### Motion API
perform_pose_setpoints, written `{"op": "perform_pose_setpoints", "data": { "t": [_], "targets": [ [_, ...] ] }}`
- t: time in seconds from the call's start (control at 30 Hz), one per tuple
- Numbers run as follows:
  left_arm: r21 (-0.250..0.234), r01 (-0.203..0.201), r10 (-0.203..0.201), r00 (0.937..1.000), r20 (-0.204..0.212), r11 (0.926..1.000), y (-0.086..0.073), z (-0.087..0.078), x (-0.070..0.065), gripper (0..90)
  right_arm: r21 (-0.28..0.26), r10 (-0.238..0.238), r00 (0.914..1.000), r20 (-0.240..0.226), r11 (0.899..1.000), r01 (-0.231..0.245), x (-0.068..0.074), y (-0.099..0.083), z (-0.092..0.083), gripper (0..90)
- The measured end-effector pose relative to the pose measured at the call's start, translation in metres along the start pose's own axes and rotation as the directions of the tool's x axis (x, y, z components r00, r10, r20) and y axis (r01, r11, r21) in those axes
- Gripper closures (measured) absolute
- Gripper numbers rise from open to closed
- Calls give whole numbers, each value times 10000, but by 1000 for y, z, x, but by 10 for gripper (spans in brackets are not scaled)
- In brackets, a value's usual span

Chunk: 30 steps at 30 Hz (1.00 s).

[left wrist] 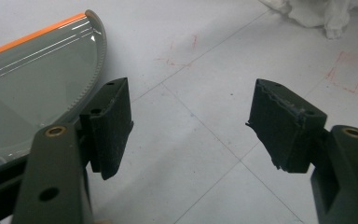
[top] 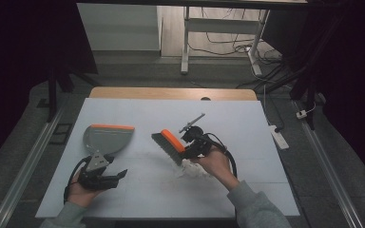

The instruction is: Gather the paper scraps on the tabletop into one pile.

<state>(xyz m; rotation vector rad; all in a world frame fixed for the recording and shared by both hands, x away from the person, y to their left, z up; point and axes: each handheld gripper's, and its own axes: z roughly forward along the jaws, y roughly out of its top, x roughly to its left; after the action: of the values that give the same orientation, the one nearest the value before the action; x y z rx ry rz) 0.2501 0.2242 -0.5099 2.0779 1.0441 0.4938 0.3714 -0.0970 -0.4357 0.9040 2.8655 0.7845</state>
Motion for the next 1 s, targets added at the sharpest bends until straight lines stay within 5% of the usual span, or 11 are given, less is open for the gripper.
{"op": "perform_pose_setpoints", "data": {
  "t": [0.5, 1.0],
  "targets": [
    [-45, 22, -22, 10000, -23, 10000, 0, -1, 0, 303, -1101, 143, 9992, 366, 9939, -102, -20, -26, -51, 707],
    [-99, 47, -47, 10000, -47, 9999, 0, -2, 0, 303, -2379, 561, 9915, 1172, 9709, -268, -39, -105, -83, 708]
  ]
}}
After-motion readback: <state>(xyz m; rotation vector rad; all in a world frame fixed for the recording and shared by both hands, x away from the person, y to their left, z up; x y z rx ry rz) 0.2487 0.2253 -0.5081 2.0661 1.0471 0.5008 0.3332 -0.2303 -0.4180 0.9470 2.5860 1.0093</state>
